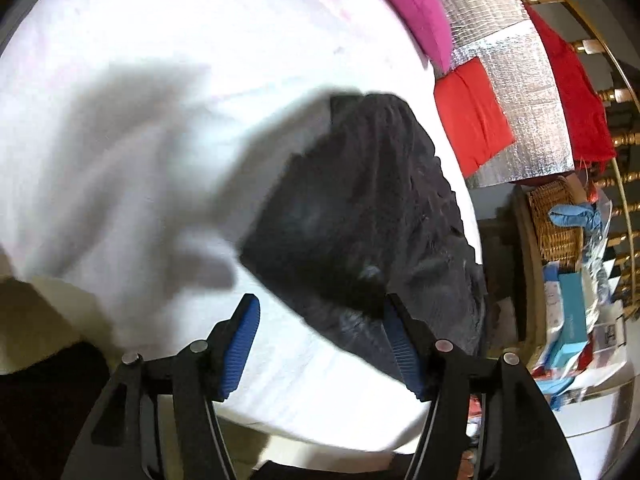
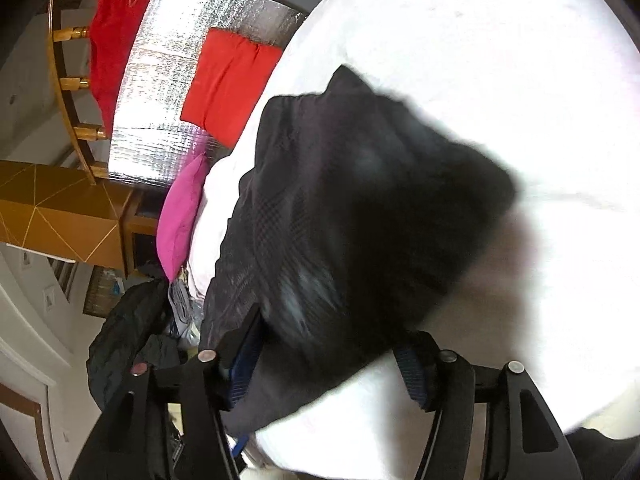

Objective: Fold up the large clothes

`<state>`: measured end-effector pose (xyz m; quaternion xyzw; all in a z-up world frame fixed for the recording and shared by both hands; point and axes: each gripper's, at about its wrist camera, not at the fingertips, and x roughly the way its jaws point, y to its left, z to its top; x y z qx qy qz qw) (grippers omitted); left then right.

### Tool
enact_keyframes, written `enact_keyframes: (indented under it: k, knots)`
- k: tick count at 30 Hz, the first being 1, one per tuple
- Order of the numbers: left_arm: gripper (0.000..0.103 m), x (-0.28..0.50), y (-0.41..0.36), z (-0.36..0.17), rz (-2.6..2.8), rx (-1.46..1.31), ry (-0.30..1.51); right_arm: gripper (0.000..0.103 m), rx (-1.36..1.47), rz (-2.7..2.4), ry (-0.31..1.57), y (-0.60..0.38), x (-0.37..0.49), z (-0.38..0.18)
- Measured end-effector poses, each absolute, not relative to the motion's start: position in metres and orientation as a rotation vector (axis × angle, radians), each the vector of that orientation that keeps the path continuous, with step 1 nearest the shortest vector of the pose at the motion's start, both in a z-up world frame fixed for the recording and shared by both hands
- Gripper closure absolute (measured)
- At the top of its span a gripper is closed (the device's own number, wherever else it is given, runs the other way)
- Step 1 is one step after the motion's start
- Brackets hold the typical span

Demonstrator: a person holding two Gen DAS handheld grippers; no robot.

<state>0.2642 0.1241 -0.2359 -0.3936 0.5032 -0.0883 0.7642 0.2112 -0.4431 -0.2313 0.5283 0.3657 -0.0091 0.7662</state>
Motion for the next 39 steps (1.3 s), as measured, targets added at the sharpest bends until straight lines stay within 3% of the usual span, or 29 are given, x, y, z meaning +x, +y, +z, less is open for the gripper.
enact_keyframes:
  k: [8, 16, 17, 19, 24, 26, 28, 30, 31, 33, 39]
  knots:
    - [0.036, 0.274, 0.137, -0.197, -0.051, -0.649, 0.952, 0.036, 1.021, -0.099, 0.725, -0.49, 0.171, -0.198]
    - [0.038, 0.337, 0.11, -0.231, -0.019, -0.542, 1.065, 0.037, 0.879, -0.137, 0.778, -0.495, 0.238, -0.204]
    - [0.044, 0.34, 0.108, -0.235, -0.005, -0.51, 1.071, 0.039, 0.845, -0.137, 0.792, -0.492, 0.243, -0.207]
    - [0.045, 0.35, 0.1, -0.239, 0.021, -0.443, 1.082, 0.062, 0.712, -0.186, 0.856, -0.481, 0.259, -0.212]
    - [0.044, 0.362, 0.096, -0.235, 0.048, -0.386, 1.109, 0.062, 0.666, -0.216, 0.898, -0.48, 0.272, -0.214]
    - [0.045, 0.367, 0.1, -0.223, 0.047, -0.403, 1.111, 0.059, 0.669, -0.225, 0.899, -0.48, 0.272, -0.208]
    - [0.043, 0.376, 0.102, -0.205, 0.049, -0.408, 1.069, 0.049, 0.67, -0.243, 0.862, -0.484, 0.275, -0.194]
    - [0.028, 0.391, 0.102, -0.187, 0.056, -0.383, 1.023, 0.038, 0.66, -0.232, 0.797, -0.485, 0.282, -0.178]
    - [0.026, 0.4, 0.101, -0.18, 0.056, -0.372, 1.006, 0.029, 0.646, -0.221, 0.765, -0.486, 0.289, -0.17]
    - [0.024, 0.425, 0.097, -0.172, 0.046, -0.362, 0.983, 0.021, 0.625, -0.201, 0.723, -0.487, 0.309, -0.159]
    - [0.024, 0.507, 0.083, -0.2, -0.045, -0.467, 1.115, 0.021, 0.601, -0.183, 0.817, -0.49, 0.402, -0.17]
